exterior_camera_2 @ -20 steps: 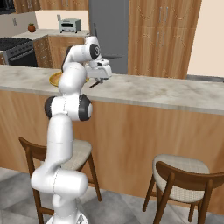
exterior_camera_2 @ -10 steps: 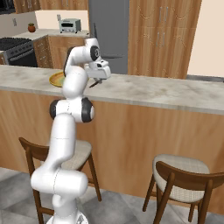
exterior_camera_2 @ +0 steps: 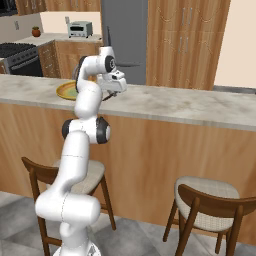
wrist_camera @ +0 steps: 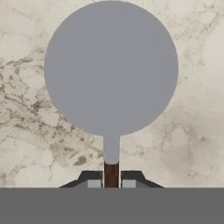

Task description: Take the fork and place it on the left side of the plate. Then take the spoon and place it on the right side of the plate. Make sure they're directly next to the plate.

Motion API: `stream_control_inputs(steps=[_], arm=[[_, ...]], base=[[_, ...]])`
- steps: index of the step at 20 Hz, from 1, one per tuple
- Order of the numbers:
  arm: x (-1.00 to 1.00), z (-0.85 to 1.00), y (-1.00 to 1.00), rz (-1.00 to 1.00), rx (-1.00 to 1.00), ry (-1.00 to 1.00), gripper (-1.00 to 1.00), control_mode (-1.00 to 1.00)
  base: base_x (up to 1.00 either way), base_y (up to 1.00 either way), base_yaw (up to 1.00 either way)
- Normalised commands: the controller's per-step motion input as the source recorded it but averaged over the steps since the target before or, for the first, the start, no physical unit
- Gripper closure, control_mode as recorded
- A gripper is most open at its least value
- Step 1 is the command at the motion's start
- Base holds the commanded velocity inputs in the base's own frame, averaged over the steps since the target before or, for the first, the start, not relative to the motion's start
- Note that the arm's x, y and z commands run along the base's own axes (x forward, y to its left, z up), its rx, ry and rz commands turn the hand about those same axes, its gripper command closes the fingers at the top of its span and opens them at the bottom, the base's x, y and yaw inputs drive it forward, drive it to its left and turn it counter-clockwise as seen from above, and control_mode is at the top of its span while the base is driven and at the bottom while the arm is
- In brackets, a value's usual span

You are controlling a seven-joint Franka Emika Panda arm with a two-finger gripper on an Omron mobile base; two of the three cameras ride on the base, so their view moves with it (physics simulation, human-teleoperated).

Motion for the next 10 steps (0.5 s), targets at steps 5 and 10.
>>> stream_control_inputs(steps=[5,10], arm=[[-0.11,0.01,-0.07,0.00,0.05,-0.02,-1.00,-1.00],[-0.47,0.01,-0.15,0.00,0.10,-0.11,-1.00,-1.00]], base=[[0.00,0.00,0.00],[0.00,0.00,0.00]])
